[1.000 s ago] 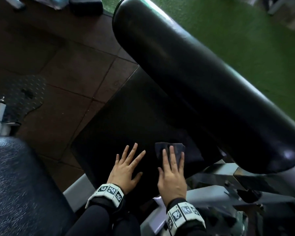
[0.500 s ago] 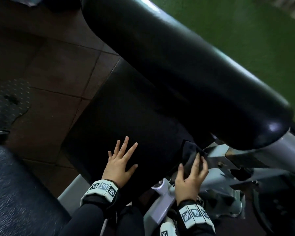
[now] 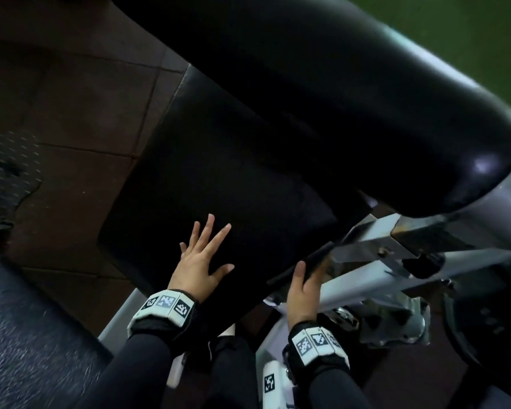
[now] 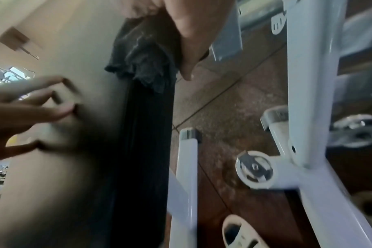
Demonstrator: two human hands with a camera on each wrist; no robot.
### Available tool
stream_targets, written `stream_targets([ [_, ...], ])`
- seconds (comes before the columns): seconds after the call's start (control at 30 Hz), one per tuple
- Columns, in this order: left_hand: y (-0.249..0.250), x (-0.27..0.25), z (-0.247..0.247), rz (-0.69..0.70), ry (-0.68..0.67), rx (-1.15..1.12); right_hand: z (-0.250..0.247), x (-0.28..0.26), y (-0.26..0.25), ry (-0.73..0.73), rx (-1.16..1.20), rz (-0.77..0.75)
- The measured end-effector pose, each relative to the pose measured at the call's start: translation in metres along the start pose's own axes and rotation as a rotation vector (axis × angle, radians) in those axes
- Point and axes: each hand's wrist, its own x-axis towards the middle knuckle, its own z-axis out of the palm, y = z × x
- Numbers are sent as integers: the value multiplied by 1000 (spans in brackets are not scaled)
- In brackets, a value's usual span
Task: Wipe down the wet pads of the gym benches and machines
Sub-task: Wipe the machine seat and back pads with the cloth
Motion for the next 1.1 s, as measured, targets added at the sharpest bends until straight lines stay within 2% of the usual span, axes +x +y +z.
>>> stream_targets([
  [0.23,-3,0,-9,10,-101,20,22,-74,33,-270,20,75],
  [0.33,-4,-1,-11,9,-125,54,14,-58,32,-283,9,105],
  [0.53,-5,-1,-12,19,-135,75,-6,-27,14,-203,0,59],
  [0.63,-5,-1,-13,21,-132,88,4,-52,9,-222,-30,76],
  [0.77,-6,-1,-13,23,-127,96,33,-97,31,-269,-25,86],
  [0.9,-7,-1,-13,24,-120,105,54,-128,50,-412,-21,274],
  [1.1,-6,-3,-12,13,-117,142,53,-129,52,-528,-72,311],
])
